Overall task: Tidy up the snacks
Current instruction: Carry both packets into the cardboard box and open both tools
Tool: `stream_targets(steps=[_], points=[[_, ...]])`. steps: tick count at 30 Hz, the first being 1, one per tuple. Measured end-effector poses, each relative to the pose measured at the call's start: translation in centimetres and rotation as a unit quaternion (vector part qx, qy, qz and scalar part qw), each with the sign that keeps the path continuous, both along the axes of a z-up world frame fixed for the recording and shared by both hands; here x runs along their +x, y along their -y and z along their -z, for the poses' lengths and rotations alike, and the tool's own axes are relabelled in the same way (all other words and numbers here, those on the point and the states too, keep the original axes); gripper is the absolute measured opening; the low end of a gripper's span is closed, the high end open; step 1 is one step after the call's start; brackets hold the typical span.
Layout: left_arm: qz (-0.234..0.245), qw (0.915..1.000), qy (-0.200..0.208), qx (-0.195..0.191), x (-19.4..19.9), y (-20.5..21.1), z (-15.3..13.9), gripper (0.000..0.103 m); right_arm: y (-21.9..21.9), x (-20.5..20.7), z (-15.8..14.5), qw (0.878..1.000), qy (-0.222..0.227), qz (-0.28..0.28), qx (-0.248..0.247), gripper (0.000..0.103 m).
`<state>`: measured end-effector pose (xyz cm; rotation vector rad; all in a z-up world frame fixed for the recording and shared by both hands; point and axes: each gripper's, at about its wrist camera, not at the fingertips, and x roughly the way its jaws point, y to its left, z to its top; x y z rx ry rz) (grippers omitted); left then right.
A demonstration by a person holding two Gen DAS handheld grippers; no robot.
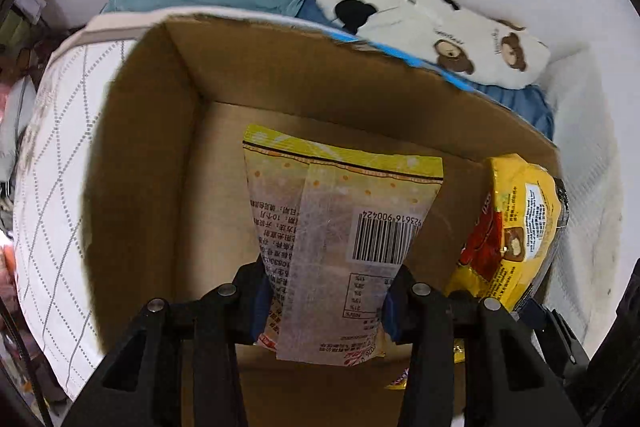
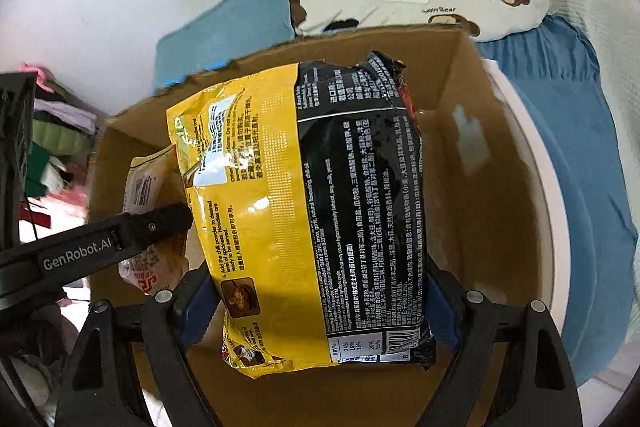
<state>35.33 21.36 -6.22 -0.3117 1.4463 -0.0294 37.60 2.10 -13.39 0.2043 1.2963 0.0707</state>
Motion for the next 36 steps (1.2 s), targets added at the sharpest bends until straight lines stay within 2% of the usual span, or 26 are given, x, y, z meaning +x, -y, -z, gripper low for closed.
stream_targets(steps=[4,5,6,8,15,19,26,36], points=[[0.0,0.9998,-0.018,0.012,1.6,1.8,0.5,0.043,-1.1,4.3,2.2,0.999,-0.034,-0.009,-0.001,0.09],[0.003,0.9997,-0.016,0.017,2.3,2.4,0.7,0.054,-1.5,4.2,2.6,0.999,-0.045,-0.015,-0.003,0.093],[0.006,0.9996,-0.013,0.023,2.1,2.3,0.6,0.076,-1.8,4.3,2.9,0.999,-0.052,-0.016,-0.006,0.095],[0.009,0.9995,-0.007,0.031,2.7,3.1,0.8,0.098,-1.7,4.3,2.9,0.999,-0.049,-0.017,-0.008,0.099],[0.025,0.9986,0.013,0.044,3.8,4.7,1.8,0.098,-1.2,1.8,1.1,0.999,-0.032,-0.025,-0.017,0.099],[0.037,0.9963,0.034,0.069,3.1,5.7,1.7,0.098,-1.7,-1.1,-1.1,0.999,-0.009,-0.028,-0.03,0.099],[0.042,0.9913,0.094,0.082,-0.1,5.6,-0.6,0.098,-1.2,-3.9,-3.1,0.998,0.037,-0.021,-0.041,0.099],[0.047,0.9794,0.172,0.094,-5.4,5.2,-4.8,0.098,-1.6,-10.7,-9.1,0.989,0.123,-0.024,-0.072,0.099]])
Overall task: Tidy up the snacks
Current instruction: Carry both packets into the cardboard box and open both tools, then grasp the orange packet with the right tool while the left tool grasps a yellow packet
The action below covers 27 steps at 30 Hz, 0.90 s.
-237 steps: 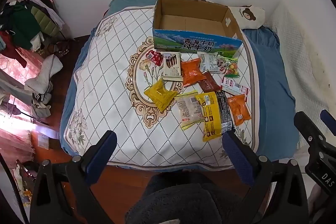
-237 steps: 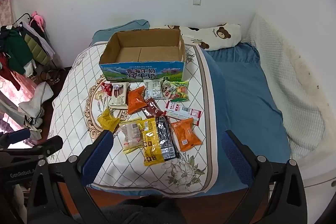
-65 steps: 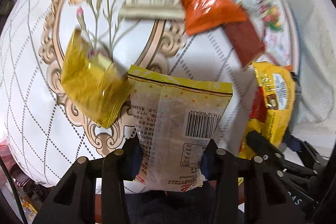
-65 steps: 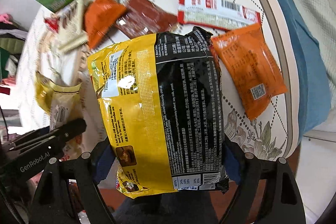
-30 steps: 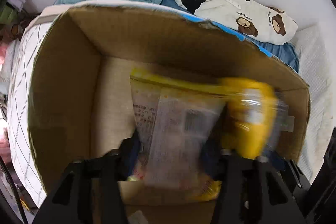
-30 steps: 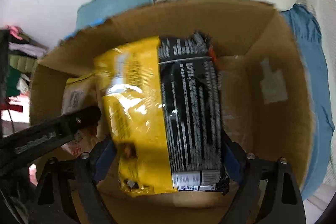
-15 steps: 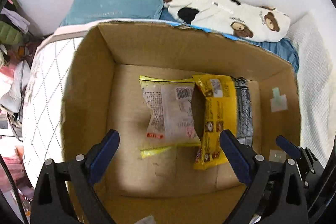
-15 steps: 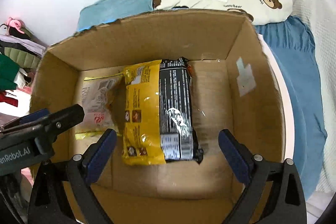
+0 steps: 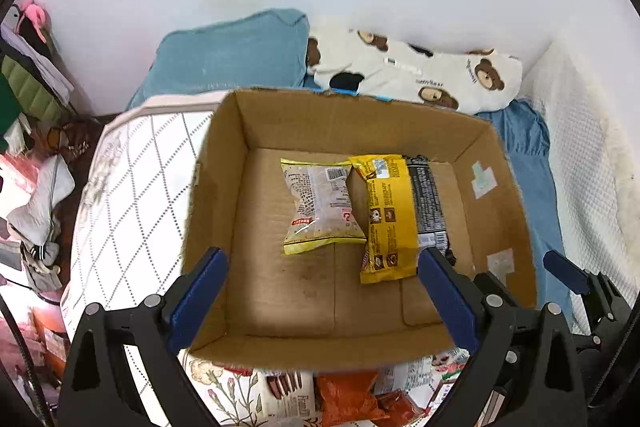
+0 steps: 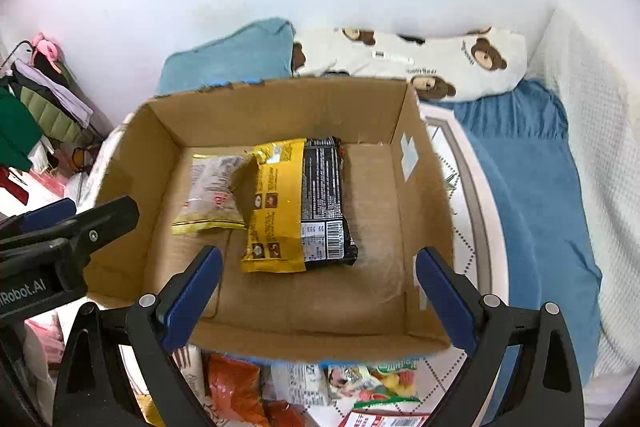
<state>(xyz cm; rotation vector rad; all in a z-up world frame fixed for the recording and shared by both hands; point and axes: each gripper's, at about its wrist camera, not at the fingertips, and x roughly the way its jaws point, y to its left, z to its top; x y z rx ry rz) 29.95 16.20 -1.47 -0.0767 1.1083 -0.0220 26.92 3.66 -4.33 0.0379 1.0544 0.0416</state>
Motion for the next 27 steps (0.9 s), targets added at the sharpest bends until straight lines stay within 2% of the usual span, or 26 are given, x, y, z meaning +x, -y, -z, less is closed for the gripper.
stream_targets(steps=[9,16,19,22,24,27], points=[[0.003,0.9985,0.055,-0.004,-4.6,-0.8,-4.2,0.098,-0.5,-5.1,-4.9,0.998,0.055,0.001,0.011,0.099],[-0.001,0.9983,0.056,-0.014,-8.2,-2.1,-4.5,0.098,-0.3,-8.9,-5.2,0.998,0.044,0.012,0.053,0.099],[-0.007,0.9991,0.04,-0.013,-10.1,-3.2,-3.1,0.098,0.0,-10.3,-3.5,0.997,0.019,0.02,0.07,0.099],[-0.018,0.9998,0.012,0.001,-12.0,-4.6,-0.7,0.098,0.5,-12.0,-0.2,0.995,-0.026,0.027,0.088,0.099],[-0.037,0.999,-0.025,0.005,-13.5,-6.2,2.1,0.098,0.4,-13.1,2.1,0.994,-0.055,0.029,0.089,0.099],[-0.077,0.9931,-0.087,-0.017,-15.3,-8.8,6.4,0.098,-0.5,-14.5,5.5,0.991,-0.093,0.018,0.098,0.099]])
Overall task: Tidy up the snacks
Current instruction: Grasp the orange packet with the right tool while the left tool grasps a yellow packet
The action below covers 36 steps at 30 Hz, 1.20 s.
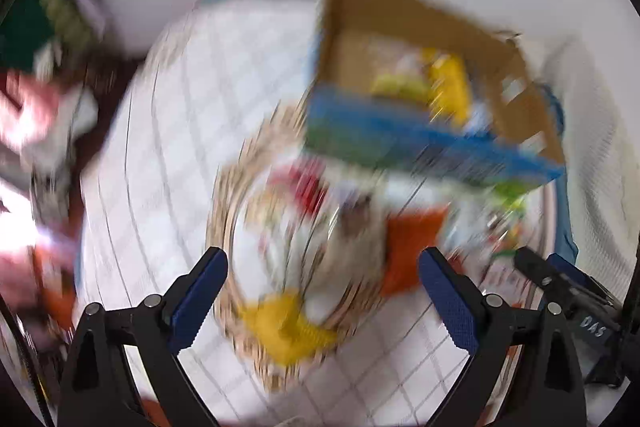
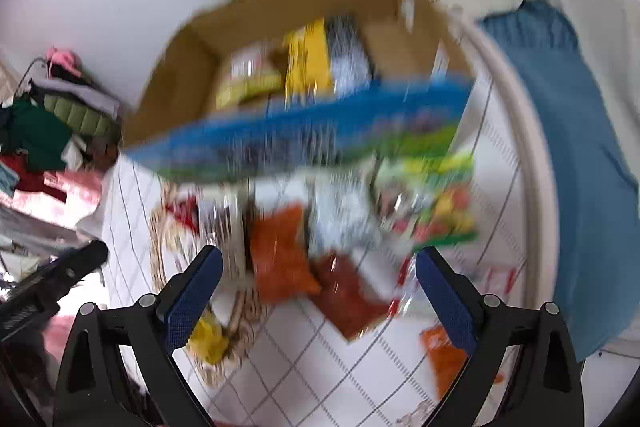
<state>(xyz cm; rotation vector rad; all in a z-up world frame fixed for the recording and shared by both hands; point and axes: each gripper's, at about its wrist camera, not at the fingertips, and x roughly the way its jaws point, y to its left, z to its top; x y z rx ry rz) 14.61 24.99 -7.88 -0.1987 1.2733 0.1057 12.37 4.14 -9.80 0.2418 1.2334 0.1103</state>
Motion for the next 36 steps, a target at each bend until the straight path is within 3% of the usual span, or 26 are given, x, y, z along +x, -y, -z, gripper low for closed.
stream_targets(steps=[3,5,8,10,12,15,16,18,20,23,30,36], points=[[-0.069,0.993,-0.079,-0.055,-2.2,-3.3,5.6,0.097,-1.6,-0.7,2.8,1.0,-0.023,-0.018,0.002,0.089],[-0.108,0.982,-0.12,-0.098,-3.3,-4.7,8.8,0.097,-2.9,-0.7,4.3,0.999,-0.036,-0.034,0.0,0.08],[-0.157,0.9632,-0.16,-0.148,-4.5,-6.1,12.7,0.095,-4.6,-0.2,5.5,0.998,-0.04,-0.049,-0.013,0.079],[-0.175,0.9555,-0.173,-0.162,-4.7,-6.4,14.5,0.088,-6.0,0.7,6.2,0.997,-0.041,-0.064,-0.03,0.079],[-0.182,0.9516,-0.18,-0.171,-4.7,-6.5,16.0,0.067,-7.3,1.6,7.1,0.995,-0.048,-0.079,-0.046,0.079],[-0.171,0.958,-0.171,-0.155,-4.4,-6.0,16.3,0.053,-9.0,3.0,9.3,0.99,-0.072,-0.098,-0.072,0.073],[-0.15,0.9663,-0.163,-0.131,-4.1,-5.4,16.0,0.052,-9.4,3.2,9.9,0.988,-0.08,-0.103,-0.08,0.063],[-0.074,0.9853,-0.139,-0.067,-3.2,-3.4,14.9,0.05,-9.9,3.2,10.6,0.986,-0.083,-0.115,-0.086,0.058],[-0.016,0.9911,-0.131,-0.015,-3.1,-1.7,14.5,0.05,-9.7,2.5,10.7,0.986,-0.081,-0.118,-0.084,0.055],[0.01,0.9909,-0.134,0.001,-3.5,-1.0,14.8,0.051,-9.0,0.2,10.9,0.984,-0.1,-0.131,-0.069,0.054],[0.01,0.9891,-0.146,-0.017,-4.9,0.8,16.3,0.057,-6.8,-6.4,12.9,0.976,-0.163,-0.143,-0.036,0.054],[0.013,0.9879,-0.155,-0.007,-5.6,2.2,17.3,0.059,-6.5,-7.3,14.4,0.983,-0.148,-0.109,-0.023,0.062]])
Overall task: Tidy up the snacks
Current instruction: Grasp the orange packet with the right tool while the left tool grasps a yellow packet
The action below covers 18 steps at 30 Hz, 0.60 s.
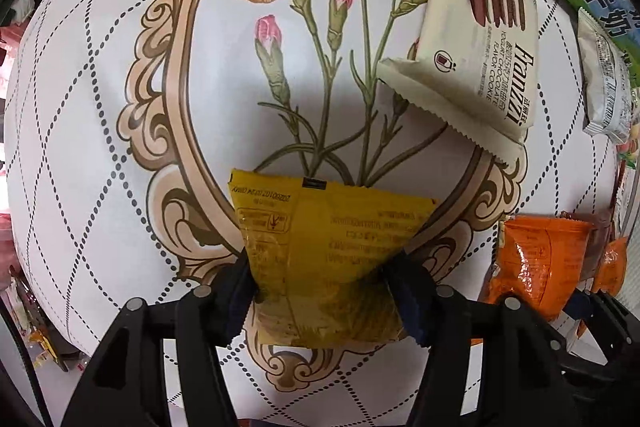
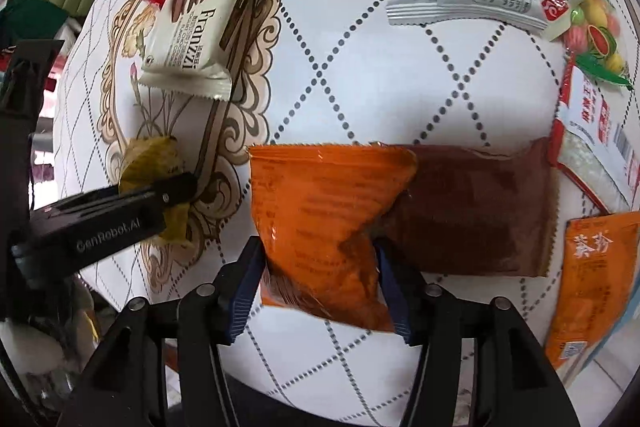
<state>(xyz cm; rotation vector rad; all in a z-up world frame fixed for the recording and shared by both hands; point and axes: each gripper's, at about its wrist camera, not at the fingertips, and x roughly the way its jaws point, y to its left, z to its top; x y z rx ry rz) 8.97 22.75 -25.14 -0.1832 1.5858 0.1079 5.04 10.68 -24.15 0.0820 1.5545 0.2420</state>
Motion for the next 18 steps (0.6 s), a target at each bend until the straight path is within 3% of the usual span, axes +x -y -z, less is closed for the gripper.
stream_targets(steps=[5,9,11,15,18], points=[[-0.002,1.0,0.003,0.005,0.6,-0.2,0.2,0.055,-0.7,-0.6,0.9,1.0,0.01,0.005,-0.023,0.067],[-0.004,1.0,0.007,0.002,-0.7,-0.5,-0.8,0.045,-1.2,-0.7,1.1,0.999,0.025,0.002,-0.036,0.057],[-0.005,1.0,0.004,-0.004,-1.8,-0.2,-2.1,0.044,-0.9,-1.3,0.3,0.999,0.034,-0.002,-0.028,0.052],[-0.001,0.9998,0.012,-0.015,-3.3,0.7,-3.7,0.043,0.3,-2.2,-1.7,0.999,0.04,0.0,0.0,0.051],[0.007,0.9989,0.033,-0.033,-3.9,1.8,-6.7,0.043,1.3,-2.3,-4.3,0.999,0.046,0.004,0.028,0.051]])
